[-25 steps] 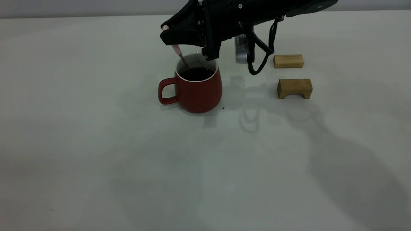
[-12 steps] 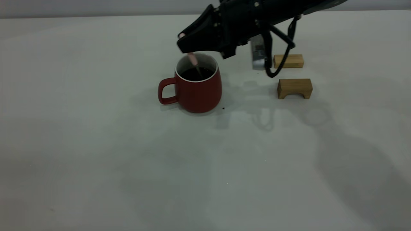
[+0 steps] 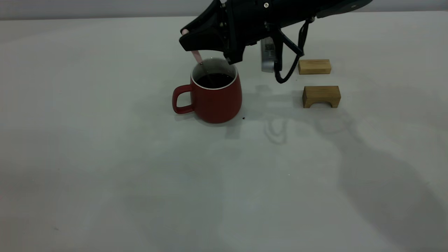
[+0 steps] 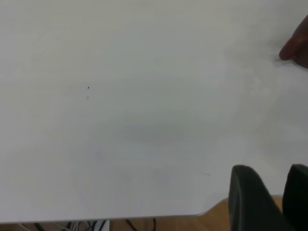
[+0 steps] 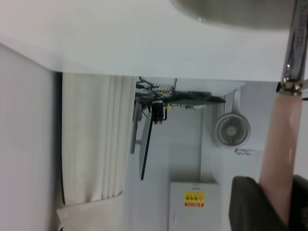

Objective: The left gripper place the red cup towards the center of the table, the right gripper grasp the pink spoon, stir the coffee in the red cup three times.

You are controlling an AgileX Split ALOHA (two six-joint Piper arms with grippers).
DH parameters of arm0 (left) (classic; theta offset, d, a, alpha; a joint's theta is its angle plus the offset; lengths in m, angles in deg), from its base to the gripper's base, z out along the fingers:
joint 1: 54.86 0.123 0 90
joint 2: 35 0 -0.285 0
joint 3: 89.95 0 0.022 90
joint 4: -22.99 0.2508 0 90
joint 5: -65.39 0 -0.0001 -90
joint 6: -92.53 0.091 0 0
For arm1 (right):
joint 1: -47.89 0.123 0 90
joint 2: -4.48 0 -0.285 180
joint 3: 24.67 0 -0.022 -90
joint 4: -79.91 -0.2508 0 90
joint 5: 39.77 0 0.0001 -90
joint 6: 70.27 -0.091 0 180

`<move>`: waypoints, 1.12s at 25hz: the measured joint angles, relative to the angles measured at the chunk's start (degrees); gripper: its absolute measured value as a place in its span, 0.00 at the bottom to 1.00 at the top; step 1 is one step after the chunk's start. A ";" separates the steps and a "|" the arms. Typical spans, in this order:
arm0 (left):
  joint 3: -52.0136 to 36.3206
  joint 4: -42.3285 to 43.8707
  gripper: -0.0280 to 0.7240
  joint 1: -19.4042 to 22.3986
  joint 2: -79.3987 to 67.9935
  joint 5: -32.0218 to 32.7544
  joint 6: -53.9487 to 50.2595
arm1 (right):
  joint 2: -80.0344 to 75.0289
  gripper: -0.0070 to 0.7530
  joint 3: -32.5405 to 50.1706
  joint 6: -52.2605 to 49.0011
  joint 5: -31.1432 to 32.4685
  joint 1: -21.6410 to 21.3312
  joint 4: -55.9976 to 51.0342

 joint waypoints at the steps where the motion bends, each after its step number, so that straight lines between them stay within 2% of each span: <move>1: 0.00 0.00 0.36 0.00 0.00 0.00 0.00 | 0.00 0.21 0.00 0.00 -0.41 -0.12 0.53; 7: 0.00 0.00 0.36 0.00 0.00 0.00 0.06 | 0.00 0.21 0.00 0.04 -0.88 -0.58 3.56; 10: 0.00 0.00 0.36 0.00 0.00 0.00 0.06 | 0.00 0.25 0.00 0.04 -0.93 -0.58 5.03; 19: 0.00 0.00 0.36 0.00 0.00 0.00 0.06 | 0.78 0.63 0.00 3.99 1.66 -0.58 10.39; 23: 0.00 0.00 0.36 0.00 0.00 0.00 0.06 | 6.72 0.69 0.00 4.47 1.94 -1.08 18.23; 28: 0.00 0.00 0.36 0.00 0.00 0.00 0.06 | 20.76 0.69 0.00 4.52 3.00 -2.38 37.74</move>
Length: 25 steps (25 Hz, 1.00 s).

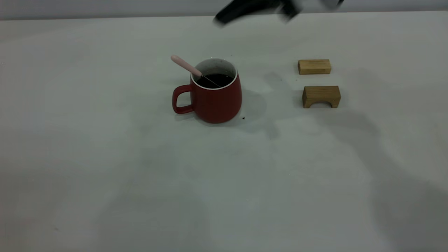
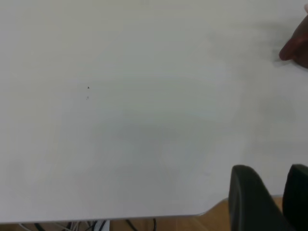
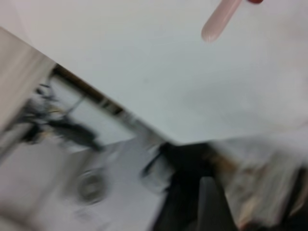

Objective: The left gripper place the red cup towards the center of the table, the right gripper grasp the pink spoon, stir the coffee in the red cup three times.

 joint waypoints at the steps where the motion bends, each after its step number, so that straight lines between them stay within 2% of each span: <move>1: 0.00 0.00 0.36 0.00 0.00 0.00 0.00 | 2.96 0.69 0.00 0.00 0.59 -0.05 4.41; 6: 0.00 0.00 0.36 0.00 0.00 0.00 0.00 | 16.35 0.69 0.00 2.35 6.78 -0.05 16.47; 10: 0.00 0.00 0.36 0.00 0.00 0.00 -0.06 | 26.27 0.68 0.08 14.56 13.53 0.09 25.41; 13: 0.00 0.00 0.36 0.00 0.00 0.00 -0.06 | 33.83 0.66 2.70 23.26 14.27 0.46 30.79; 16: 0.00 0.00 0.36 0.00 0.00 0.00 -0.06 | 43.17 0.64 8.57 29.22 14.54 0.65 34.52; 22: 0.00 0.00 0.36 0.00 0.00 0.00 -0.06 | 66.57 0.60 25.70 36.19 15.34 0.40 44.70; 25: 0.00 0.00 0.36 0.00 0.00 0.00 -0.06 | 78.70 0.58 35.61 37.31 15.34 -3.18 47.87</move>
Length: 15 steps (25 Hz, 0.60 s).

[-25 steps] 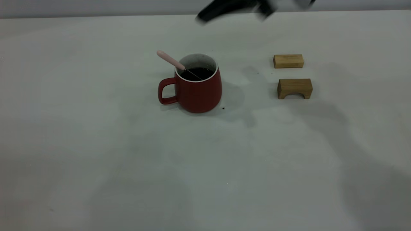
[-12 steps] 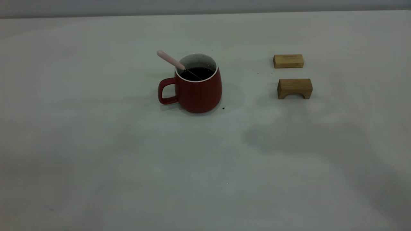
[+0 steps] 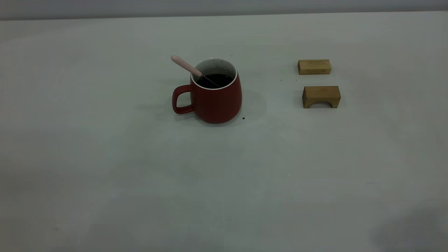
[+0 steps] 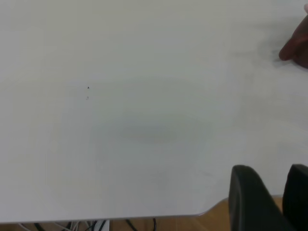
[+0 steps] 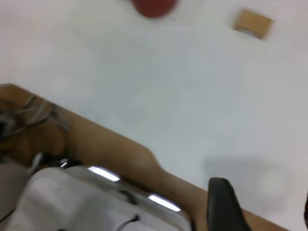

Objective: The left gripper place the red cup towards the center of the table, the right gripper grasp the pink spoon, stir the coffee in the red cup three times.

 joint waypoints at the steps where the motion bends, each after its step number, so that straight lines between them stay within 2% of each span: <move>1: 0.00 0.00 0.36 0.00 0.00 0.00 0.00 | 4.45 0.57 2.54 0.13 0.00 -1.29 1.03; 8: 0.00 0.00 0.36 0.00 0.00 0.04 0.00 | 27.59 0.53 17.71 0.00 -0.20 -8.33 7.09; 15: 0.00 0.00 0.36 0.00 0.00 0.04 0.00 | 36.04 0.48 25.72 -2.85 -5.36 -11.80 7.29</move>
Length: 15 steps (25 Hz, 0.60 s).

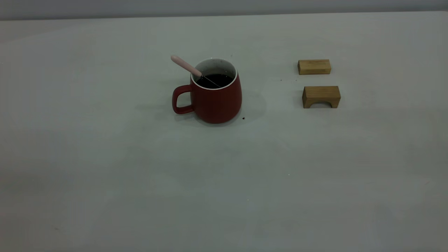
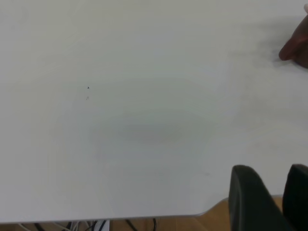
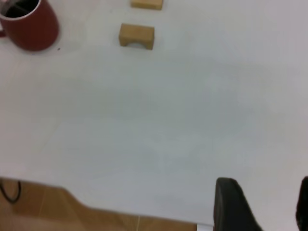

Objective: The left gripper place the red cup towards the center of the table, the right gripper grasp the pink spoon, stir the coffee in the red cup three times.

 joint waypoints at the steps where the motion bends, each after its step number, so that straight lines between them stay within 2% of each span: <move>1: 0.00 0.00 0.36 0.00 0.00 0.00 0.00 | 0.62 0.47 0.22 0.00 -0.34 -0.83 0.00; 5: 0.00 0.00 0.36 0.00 0.00 0.00 0.07 | 3.03 0.44 0.39 -0.06 -0.51 -2.88 -0.06; 15: 0.00 0.00 0.36 0.00 0.00 0.00 0.07 | 5.45 0.36 0.39 -0.24 -0.56 -3.07 -1.34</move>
